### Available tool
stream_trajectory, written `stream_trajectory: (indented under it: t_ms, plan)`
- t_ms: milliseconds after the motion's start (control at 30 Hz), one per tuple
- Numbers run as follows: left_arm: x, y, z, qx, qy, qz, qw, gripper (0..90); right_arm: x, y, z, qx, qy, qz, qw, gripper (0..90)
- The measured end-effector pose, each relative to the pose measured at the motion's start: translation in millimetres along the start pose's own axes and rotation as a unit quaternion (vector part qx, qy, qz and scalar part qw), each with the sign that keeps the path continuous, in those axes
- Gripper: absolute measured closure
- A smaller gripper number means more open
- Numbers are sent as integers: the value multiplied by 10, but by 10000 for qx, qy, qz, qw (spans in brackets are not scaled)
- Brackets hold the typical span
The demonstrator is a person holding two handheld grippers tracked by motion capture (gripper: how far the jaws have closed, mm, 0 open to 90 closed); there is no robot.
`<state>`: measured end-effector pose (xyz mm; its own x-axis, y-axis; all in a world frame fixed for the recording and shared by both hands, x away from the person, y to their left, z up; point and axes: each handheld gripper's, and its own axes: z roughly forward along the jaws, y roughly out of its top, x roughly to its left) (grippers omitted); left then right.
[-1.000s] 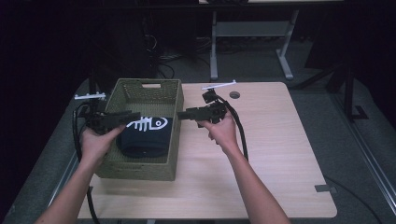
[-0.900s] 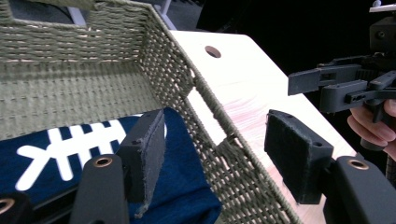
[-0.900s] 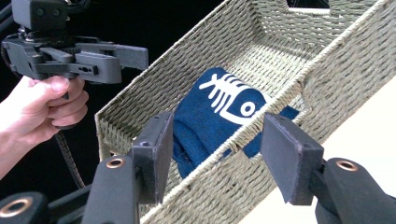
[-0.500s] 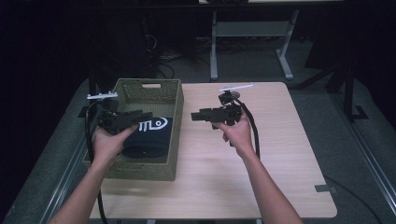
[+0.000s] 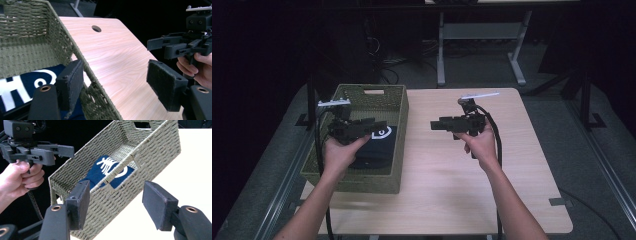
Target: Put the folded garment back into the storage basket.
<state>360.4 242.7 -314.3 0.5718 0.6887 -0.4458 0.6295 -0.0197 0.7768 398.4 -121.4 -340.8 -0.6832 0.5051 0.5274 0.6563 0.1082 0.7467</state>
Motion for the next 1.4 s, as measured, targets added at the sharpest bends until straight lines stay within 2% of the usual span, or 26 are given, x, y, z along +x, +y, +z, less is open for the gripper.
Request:
stream_trajectory:
  t_ms: [800, 1400]
  plan:
    - [-362, 34, 325, 68, -351, 205, 9991, 260, -201, -163, -530, -154, -312, 69, 9994, 362]
    - [-520, 16, 512, 159, -578, 300, 9977, 257, -322, -295, -807, -163, -501, 174, 9985, 359]
